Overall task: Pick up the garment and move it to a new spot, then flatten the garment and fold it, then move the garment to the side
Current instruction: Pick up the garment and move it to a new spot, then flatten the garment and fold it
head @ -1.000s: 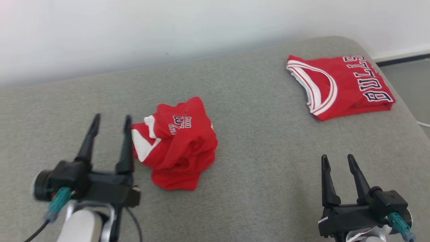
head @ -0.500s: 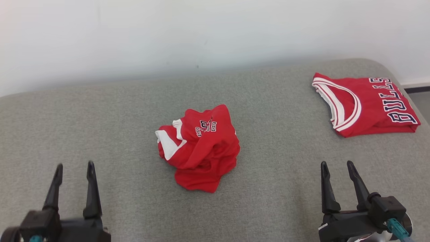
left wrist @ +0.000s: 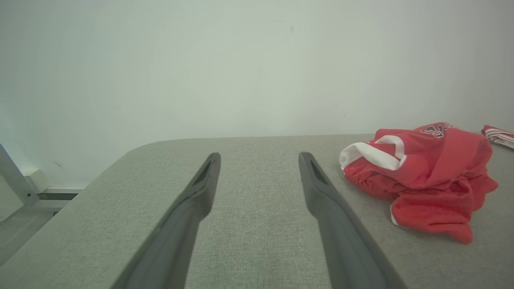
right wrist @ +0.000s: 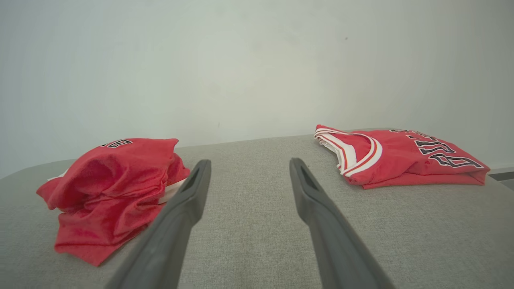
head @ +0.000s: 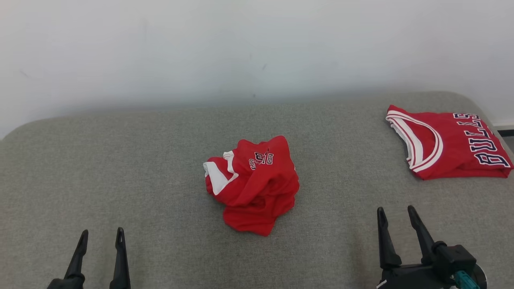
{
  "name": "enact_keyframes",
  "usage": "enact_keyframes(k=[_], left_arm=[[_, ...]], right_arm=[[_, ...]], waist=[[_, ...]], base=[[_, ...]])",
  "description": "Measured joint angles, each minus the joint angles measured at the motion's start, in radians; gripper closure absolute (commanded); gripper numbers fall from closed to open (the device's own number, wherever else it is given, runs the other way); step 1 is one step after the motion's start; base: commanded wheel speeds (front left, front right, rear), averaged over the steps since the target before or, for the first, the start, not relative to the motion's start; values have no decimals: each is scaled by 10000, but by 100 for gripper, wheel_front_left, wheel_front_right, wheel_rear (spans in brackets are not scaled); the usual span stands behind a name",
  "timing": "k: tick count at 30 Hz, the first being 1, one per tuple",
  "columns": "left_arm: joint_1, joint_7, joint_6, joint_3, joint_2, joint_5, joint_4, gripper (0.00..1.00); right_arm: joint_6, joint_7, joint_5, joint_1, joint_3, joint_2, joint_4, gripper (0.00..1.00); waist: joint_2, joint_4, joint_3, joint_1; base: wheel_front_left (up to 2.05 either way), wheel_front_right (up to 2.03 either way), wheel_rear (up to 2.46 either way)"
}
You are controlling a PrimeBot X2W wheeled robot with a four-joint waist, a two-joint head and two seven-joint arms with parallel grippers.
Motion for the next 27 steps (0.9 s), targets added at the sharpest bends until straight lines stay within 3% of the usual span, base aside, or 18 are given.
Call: enact_keyframes(k=[27], left_arm=[[296, 0, -562, 399, -307, 594, 232, 0]], right_arm=[[0, 0, 92, 294, 510, 2, 203, 0]], waist=[[0, 239, -188, 0]], base=[[0, 0, 0]])
